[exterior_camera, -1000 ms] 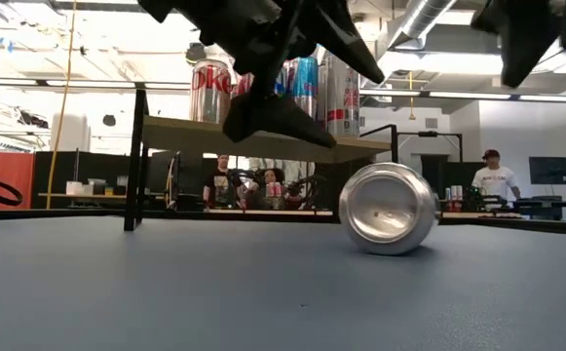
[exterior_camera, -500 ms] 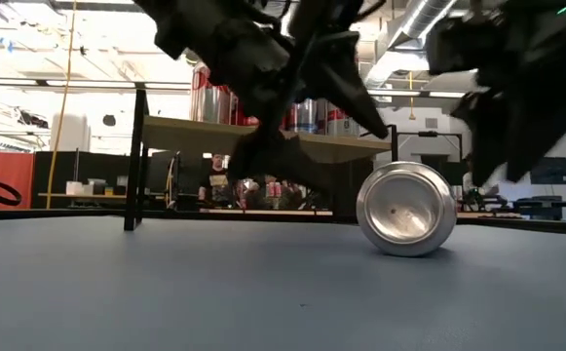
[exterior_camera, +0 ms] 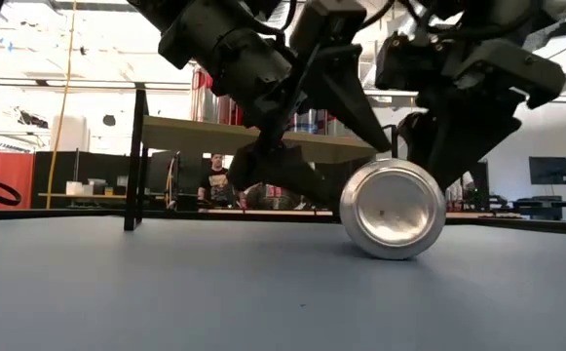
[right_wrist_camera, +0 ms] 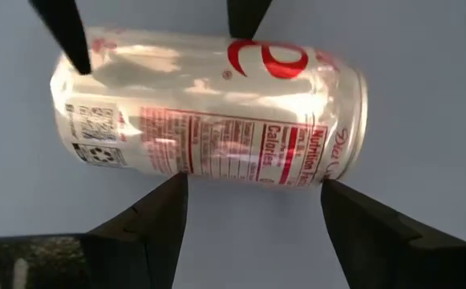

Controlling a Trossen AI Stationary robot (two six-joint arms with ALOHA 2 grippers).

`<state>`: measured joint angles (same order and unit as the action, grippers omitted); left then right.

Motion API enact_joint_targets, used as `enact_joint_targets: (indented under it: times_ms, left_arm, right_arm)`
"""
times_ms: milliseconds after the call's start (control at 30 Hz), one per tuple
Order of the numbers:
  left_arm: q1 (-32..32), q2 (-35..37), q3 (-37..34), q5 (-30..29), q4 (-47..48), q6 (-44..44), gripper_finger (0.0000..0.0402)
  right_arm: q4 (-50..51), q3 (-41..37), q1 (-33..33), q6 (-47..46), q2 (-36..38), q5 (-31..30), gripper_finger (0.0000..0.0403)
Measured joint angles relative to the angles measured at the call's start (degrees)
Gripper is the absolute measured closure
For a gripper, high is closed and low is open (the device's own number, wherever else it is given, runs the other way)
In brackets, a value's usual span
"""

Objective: Place canned beverage on shelf
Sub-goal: Put the silver soda can on the shelf aligned with the other silver soda cans

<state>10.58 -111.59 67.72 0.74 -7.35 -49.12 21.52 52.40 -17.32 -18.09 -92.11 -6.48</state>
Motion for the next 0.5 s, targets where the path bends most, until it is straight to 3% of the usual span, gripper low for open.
enact_joint_targets:
  times_ms: [500]
  left_arm:
    - [-0.65,-1.38,0.07,-2.01,2.47,-10.35,0.0067]
  right_arm:
    - [-4.07,0.12,0.18,1.94,-2.10,0.61,0.0128]
